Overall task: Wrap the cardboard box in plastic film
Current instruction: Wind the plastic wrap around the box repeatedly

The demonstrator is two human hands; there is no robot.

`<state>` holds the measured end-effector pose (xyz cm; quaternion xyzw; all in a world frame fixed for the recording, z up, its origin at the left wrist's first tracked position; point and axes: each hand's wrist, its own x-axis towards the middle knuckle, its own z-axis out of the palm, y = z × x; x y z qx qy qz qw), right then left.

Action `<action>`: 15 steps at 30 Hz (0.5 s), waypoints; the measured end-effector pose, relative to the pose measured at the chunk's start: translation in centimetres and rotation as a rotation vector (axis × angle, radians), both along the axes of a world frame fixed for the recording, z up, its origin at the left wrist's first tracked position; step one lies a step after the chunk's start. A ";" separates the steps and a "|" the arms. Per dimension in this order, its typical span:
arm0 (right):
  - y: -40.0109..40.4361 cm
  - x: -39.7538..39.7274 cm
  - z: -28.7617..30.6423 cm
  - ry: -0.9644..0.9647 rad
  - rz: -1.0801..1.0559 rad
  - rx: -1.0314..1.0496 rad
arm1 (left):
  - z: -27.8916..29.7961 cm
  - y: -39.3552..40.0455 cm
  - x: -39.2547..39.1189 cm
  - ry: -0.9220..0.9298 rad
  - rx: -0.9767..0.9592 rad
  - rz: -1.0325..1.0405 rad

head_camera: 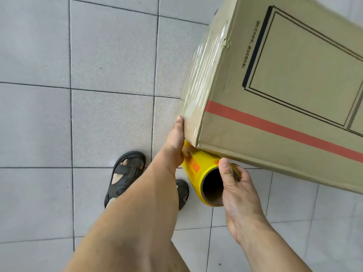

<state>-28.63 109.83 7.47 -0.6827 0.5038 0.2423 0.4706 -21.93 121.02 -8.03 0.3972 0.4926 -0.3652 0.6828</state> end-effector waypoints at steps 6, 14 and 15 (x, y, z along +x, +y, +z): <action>0.0 -0.1 0.0 0.004 -0.012 -0.002 | 1.3 0.6 0.6 0.027 0.021 -0.077; 0.5 -0.1 1.1 0.009 -0.089 0.024 | 10.6 -0.7 -5.1 -0.059 -0.041 -0.021; 0.5 -0.4 1.4 0.014 -0.118 0.046 | 12.2 -0.7 -5.7 -0.068 -0.031 -0.113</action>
